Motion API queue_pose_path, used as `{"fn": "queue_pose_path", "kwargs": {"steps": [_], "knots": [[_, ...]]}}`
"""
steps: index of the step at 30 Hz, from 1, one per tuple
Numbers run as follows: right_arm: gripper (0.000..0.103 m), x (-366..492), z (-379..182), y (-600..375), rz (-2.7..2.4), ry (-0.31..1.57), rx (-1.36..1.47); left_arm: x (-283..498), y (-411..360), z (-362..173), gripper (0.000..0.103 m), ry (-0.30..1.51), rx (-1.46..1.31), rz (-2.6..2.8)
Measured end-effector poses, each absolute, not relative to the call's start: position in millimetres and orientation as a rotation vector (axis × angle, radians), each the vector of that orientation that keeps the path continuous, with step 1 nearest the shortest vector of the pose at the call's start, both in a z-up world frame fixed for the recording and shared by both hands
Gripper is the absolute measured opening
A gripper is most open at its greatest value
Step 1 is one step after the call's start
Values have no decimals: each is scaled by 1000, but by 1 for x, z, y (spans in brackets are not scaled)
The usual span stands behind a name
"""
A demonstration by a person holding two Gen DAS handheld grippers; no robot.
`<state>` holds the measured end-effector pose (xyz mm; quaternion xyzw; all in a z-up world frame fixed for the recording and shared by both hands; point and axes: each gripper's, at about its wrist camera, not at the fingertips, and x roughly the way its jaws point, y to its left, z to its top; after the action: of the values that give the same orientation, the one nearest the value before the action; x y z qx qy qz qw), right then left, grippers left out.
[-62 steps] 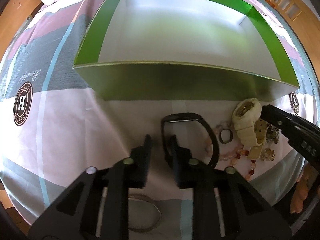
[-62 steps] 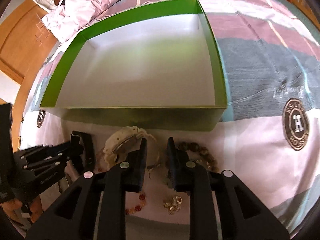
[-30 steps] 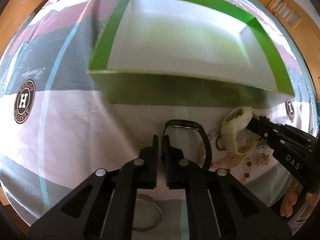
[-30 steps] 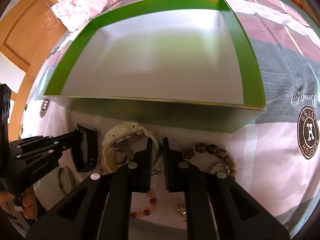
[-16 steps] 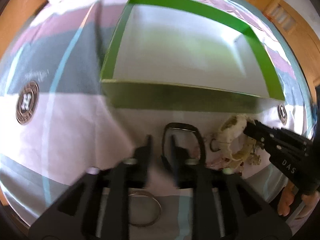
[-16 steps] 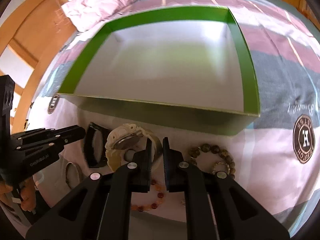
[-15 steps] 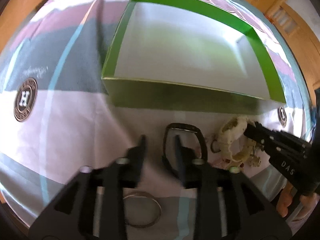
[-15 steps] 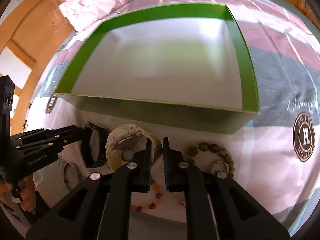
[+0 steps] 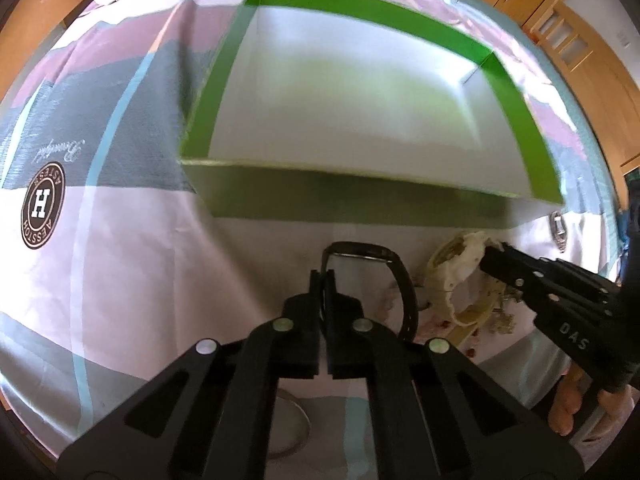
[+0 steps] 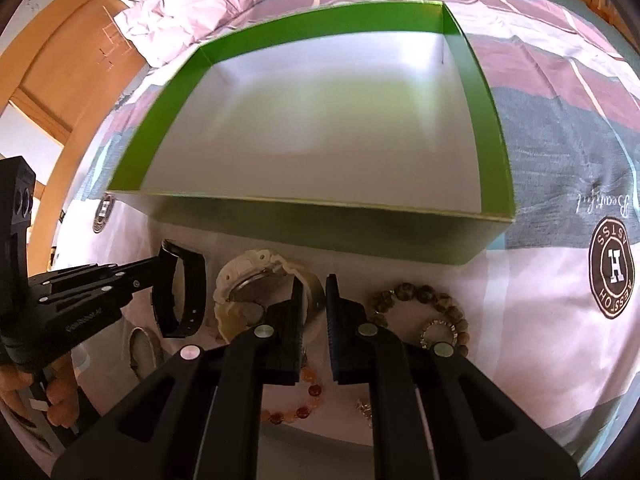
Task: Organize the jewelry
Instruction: 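Close the right tool on the white watch while the left tool grasps the black watch band, then carry both watches into the green box and open both tools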
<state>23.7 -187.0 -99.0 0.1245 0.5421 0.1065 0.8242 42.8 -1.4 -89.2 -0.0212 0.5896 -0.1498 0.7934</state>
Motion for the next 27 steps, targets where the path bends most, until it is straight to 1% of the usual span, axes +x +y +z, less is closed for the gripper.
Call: {"fn": "queue_pose_path", "kwargs": {"steps": [5,8,11,14,17,22,27], "knots": [[11,17,-77,-183,290,1083,257,32,4,-60,1,1190,-79,-375],[10,14,-61,-181,315,1017,246,26,7,-43,2,1112,-69,-376],[10,14,-36,-192,300,908,278,26,6,-29,1,1033,-48,-354],[10,19,-24,-203,205,830,256,30,1,-16,1,951,-9,-314],[11,31,-28,-211,119,804,243,37,-2,-8,1,902,-10,-294],[11,50,-51,-221,92,844,266,55,-4,2,1,786,-26,-285],[11,66,-59,-228,72,845,276,78,-10,-9,1,800,-32,-274]]}}
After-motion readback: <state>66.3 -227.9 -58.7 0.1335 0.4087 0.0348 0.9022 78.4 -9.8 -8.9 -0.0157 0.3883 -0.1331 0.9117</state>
